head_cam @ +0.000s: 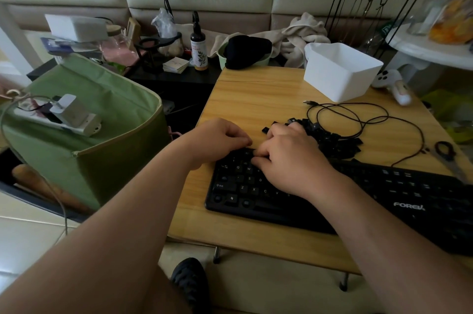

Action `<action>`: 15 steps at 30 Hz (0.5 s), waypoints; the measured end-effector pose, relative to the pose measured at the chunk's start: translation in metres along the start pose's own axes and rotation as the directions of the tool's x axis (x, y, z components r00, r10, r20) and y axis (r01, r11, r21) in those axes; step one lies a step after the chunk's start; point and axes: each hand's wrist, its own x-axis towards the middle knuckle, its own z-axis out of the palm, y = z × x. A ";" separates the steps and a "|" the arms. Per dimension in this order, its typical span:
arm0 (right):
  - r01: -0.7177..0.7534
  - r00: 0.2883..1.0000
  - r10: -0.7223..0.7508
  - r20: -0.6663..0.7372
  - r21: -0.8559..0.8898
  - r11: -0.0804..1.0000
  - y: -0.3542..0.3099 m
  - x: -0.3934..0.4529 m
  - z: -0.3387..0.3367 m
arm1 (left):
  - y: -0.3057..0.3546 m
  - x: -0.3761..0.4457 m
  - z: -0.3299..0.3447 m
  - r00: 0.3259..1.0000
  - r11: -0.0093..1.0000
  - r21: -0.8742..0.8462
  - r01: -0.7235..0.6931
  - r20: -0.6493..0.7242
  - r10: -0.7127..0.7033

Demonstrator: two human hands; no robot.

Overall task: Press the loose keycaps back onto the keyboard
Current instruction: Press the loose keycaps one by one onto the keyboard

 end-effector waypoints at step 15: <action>-0.095 0.913 0.219 -0.344 0.342 0.935 0.054 -0.015 -0.006 | 0.033 0.051 0.036 0.975 0.880 0.475 -0.004 -0.195 0.110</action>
